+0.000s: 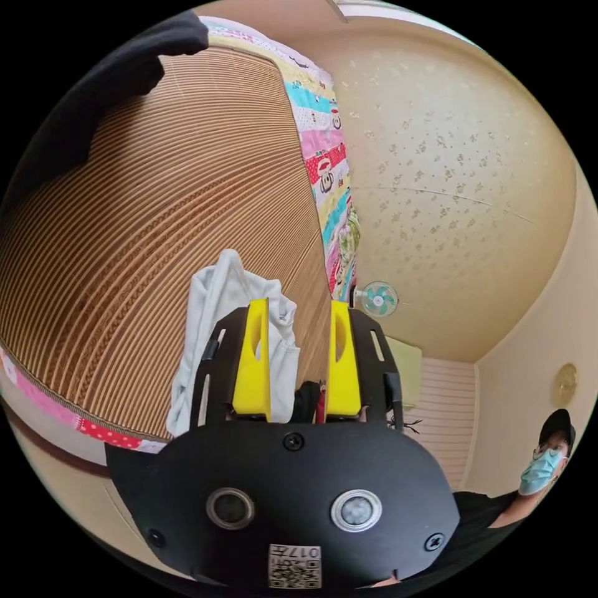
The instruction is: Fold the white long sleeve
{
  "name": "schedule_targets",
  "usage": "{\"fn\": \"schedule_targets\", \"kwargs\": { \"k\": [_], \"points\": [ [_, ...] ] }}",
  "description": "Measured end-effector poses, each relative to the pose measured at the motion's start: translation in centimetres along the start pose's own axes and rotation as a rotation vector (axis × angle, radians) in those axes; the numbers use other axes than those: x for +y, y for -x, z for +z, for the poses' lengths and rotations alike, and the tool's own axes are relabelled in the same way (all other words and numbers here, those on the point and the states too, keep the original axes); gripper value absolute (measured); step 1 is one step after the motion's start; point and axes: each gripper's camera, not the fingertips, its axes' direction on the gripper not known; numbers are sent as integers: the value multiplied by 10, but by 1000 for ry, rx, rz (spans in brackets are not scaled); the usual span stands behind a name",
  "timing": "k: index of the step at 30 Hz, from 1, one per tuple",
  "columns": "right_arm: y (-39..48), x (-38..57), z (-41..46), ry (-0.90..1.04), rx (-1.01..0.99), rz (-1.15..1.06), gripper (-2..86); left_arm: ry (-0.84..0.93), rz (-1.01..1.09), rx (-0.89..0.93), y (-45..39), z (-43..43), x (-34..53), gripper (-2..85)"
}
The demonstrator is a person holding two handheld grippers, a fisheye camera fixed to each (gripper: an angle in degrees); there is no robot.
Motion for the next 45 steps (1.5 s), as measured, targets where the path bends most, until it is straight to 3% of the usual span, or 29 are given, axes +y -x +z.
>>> {"fn": "schedule_targets", "kwargs": {
  "k": [3, 6, 10, 12, 14, 19, 22, 27, 33, 38, 43, 45],
  "points": [
    [9, 14, 26, 55, 280, -60, 99, 63, 33, -202, 10, 4, 11, 139],
    [23, 3, 56, 109, 386, -122, 107, 109, 79, -369, 16, 17, 11, 139],
    [32, -15, 102, 225, 528, -147, 80, 182, 111, -441, 24, 51, -3, 103],
    [47, -15, 113, 251, 602, -200, 55, 213, 106, -451, 29, 67, -8, 40],
    [68, -10, 101, 200, 572, -235, 47, 214, 118, -432, 27, 68, -8, 31],
    [131, 5, 54, -15, 500, -279, 37, 179, 226, -106, 3, 43, -16, 31],
    [146, -11, 64, -72, 581, -286, 36, 159, 201, -178, 2, 47, -41, 44],
    [136, -27, 93, 45, 771, -178, 41, 281, 163, -383, 31, 60, -57, 138],
    [123, 39, 85, 150, 605, -221, 101, 351, 270, -600, 45, 41, 42, 138],
    [102, 55, 115, 270, 583, -169, 93, 402, 237, -612, 69, 58, 80, 105],
    [113, 36, 147, 367, 620, -166, 38, 410, 183, -640, 82, 72, 55, 48],
    [135, 34, 137, 339, 707, -247, 31, 538, 304, -451, 76, 65, 42, 40]
  ]
}}
